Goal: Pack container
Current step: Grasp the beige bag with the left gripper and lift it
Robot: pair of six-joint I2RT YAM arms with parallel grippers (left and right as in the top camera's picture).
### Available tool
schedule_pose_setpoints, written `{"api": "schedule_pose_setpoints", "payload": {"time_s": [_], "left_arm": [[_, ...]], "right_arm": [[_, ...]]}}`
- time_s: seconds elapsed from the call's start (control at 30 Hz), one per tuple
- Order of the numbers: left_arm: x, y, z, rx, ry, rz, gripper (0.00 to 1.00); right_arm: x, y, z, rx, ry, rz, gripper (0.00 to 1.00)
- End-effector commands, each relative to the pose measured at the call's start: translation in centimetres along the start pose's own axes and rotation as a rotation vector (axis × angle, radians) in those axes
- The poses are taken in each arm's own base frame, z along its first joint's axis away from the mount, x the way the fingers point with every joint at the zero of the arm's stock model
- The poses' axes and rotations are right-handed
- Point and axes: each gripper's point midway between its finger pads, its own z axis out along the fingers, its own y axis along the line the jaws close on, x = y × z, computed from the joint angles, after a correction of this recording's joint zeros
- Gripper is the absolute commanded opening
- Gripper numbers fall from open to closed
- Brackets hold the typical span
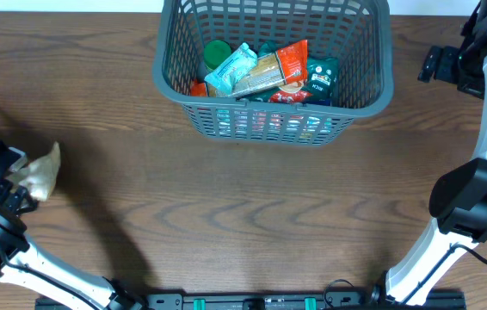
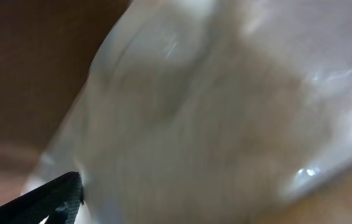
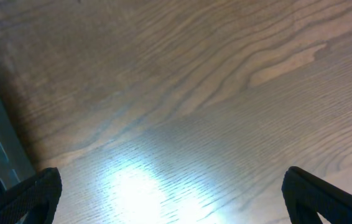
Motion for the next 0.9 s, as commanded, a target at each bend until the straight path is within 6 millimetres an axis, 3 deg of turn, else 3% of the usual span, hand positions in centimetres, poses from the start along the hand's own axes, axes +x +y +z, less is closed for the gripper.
{"api": "schedule_pose_setpoints", "payload": {"time_s": [0.0,0.23,0.3,0.33,0.4,0.47,0.6,0.7,0.87], "left_arm": [[-1.0,-1.0,2.7,0.054,0.017,0.037,0.99],[-3.7,-2.3,2.8,0.091,-0.021,-0.114,0.98],[-5.4,-3.2,2.7,0.132,-0.085,-0.158,0.82],[-6.3,-3.6,2.6,0.153,-0.115,-0.185,0.66],[-7.7,-4.3,2.4,0.188,-0.154,-0.257,0.24],[-8.7,-4.8,2.3,0.214,-0.164,-0.350,0.13],[-10.2,-5.7,2.3,0.258,-0.151,-0.579,0.13],[-11.1,-6.3,2.3,0.282,-0.129,-0.725,0.06],[-14.9,-8.6,0.7,0.446,-0.226,-0.817,0.06]], "right_arm": [[0.5,-0.5,0.2,0.011,0.023,0.017,0.99],[0.9,-0.5,0.2,0.012,0.039,-0.019,0.99],[0.8,-0.5,0.2,0.011,0.036,-0.028,0.99],[0.7,-0.5,0.2,0.011,0.032,-0.037,0.99],[0.6,-0.5,0.2,0.010,0.025,-0.056,0.99],[0.5,-0.5,0.2,0.009,0.023,-0.071,0.99],[0.0,-0.5,0.2,0.008,0.003,-0.072,0.99],[-0.6,-0.4,0.2,0.006,-0.022,-0.069,0.99],[-1.3,-0.3,0.2,0.005,-0.053,-0.071,0.99]]}}
